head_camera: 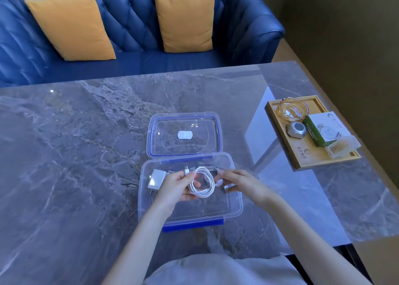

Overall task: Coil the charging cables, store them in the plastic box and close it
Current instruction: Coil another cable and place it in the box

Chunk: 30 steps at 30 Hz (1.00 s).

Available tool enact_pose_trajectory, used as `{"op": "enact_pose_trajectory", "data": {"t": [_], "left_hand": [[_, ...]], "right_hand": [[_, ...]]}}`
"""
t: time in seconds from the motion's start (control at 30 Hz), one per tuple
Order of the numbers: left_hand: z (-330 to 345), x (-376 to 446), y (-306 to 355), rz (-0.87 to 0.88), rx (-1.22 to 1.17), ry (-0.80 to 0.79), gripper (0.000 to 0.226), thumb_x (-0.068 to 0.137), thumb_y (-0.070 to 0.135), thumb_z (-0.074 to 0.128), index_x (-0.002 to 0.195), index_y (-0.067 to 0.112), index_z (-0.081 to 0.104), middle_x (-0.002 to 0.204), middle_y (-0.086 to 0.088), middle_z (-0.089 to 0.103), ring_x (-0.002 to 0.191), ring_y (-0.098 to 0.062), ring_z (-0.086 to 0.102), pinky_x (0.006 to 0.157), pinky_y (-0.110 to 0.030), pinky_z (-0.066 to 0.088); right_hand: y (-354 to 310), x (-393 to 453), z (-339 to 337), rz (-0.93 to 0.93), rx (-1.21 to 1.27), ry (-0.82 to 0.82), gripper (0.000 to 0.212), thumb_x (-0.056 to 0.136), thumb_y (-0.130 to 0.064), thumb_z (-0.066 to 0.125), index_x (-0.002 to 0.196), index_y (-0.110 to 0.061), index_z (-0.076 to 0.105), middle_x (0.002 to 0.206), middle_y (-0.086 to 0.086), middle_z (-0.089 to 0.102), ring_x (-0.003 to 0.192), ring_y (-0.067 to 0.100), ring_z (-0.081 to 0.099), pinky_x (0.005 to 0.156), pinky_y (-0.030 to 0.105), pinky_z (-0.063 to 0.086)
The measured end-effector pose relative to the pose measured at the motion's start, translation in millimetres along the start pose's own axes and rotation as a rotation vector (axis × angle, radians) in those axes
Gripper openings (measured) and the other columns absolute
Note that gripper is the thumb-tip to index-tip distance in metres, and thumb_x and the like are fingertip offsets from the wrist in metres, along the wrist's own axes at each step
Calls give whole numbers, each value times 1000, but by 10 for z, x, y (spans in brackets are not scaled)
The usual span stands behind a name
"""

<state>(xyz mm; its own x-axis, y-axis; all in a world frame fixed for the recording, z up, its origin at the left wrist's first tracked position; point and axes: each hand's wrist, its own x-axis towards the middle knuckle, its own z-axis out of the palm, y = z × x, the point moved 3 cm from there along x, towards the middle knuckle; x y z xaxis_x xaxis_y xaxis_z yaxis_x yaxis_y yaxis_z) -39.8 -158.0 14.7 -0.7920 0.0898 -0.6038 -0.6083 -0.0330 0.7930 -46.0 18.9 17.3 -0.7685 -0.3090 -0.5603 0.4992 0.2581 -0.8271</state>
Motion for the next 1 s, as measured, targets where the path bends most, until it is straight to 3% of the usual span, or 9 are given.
{"op": "enact_pose_trajectory", "data": {"t": [0.07, 0.17, 0.3, 0.43, 0.53, 0.67, 0.8, 0.9, 1.0], "left_hand": [[-59, 14, -119, -31, 24, 10, 17, 91, 20, 53, 90, 8, 66, 72, -7, 63, 56, -13, 64, 59, -28, 59], [-95, 50, -249, -71, 78, 4, 17, 90, 22, 55, 88, 9, 67, 82, -12, 66, 72, -20, 66, 66, -31, 60], [-170, 144, -339, -52, 224, 32, 21, 87, 24, 60, 84, 4, 66, 80, -11, 62, 70, -15, 60, 58, -18, 55], [-268, 252, -415, -46, 521, 17, 29, 84, 30, 64, 59, 13, 61, 63, -1, 61, 59, -11, 55, 61, -21, 45], [-280, 347, -478, -77, 611, -38, 27, 81, 28, 67, 63, 8, 68, 60, -1, 67, 61, -15, 64, 72, -27, 53], [-299, 424, -567, -191, 591, -43, 20, 81, 18, 67, 77, -1, 68, 73, -13, 70, 54, -7, 68, 61, -21, 58], [-266, 431, -667, -279, 646, -62, 19, 83, 18, 65, 81, -1, 67, 77, -15, 71, 61, -12, 71, 67, -27, 60], [-241, 444, -715, -291, 637, -29, 19, 84, 18, 65, 86, -1, 65, 74, -13, 70, 65, -16, 71, 65, -28, 60], [-243, 442, -714, -282, 651, 5, 20, 82, 21, 67, 86, 2, 62, 72, -11, 68, 61, -17, 70, 63, -28, 59]], "right_hand": [[48, 20, 90, 14, -55, -65, 20, 90, -34, 53, 83, -21, 66, 84, -7, 63, 84, 8, 58, 85, 27, 43], [116, 83, 213, 21, -217, -98, 18, 85, -32, 63, 82, -15, 59, 73, -4, 58, 71, 11, 58, 68, 24, 45], [212, 252, 244, 18, -390, 23, 14, 78, -18, 70, 78, -8, 60, 59, 2, 58, 49, 11, 57, 47, 21, 48], [296, 394, 237, 66, -502, 113, 17, 74, -11, 70, 63, -16, 58, 51, 2, 59, 36, 0, 51, 55, 18, 47], [353, 479, 267, 107, -596, 121, 15, 74, -12, 68, 61, -16, 61, 51, 2, 58, 35, -5, 49, 50, 7, 40], [374, 551, 331, 165, -646, 98, 18, 72, -16, 74, 86, -4, 72, 70, 4, 61, 62, 10, 56, 63, 22, 47], [442, 574, 386, 195, -662, 93, 19, 72, -12, 75, 84, 2, 71, 58, 1, 57, 51, 8, 48, 52, 19, 48], [483, 579, 386, 179, -685, 133, 21, 73, -11, 73, 86, 5, 70, 84, 20, 71, 64, 17, 53, 74, 37, 56], [478, 556, 397, 126, -743, 171, 19, 74, -12, 70, 92, -6, 71, 100, 15, 70, 85, 23, 61, 78, 34, 50]]}}
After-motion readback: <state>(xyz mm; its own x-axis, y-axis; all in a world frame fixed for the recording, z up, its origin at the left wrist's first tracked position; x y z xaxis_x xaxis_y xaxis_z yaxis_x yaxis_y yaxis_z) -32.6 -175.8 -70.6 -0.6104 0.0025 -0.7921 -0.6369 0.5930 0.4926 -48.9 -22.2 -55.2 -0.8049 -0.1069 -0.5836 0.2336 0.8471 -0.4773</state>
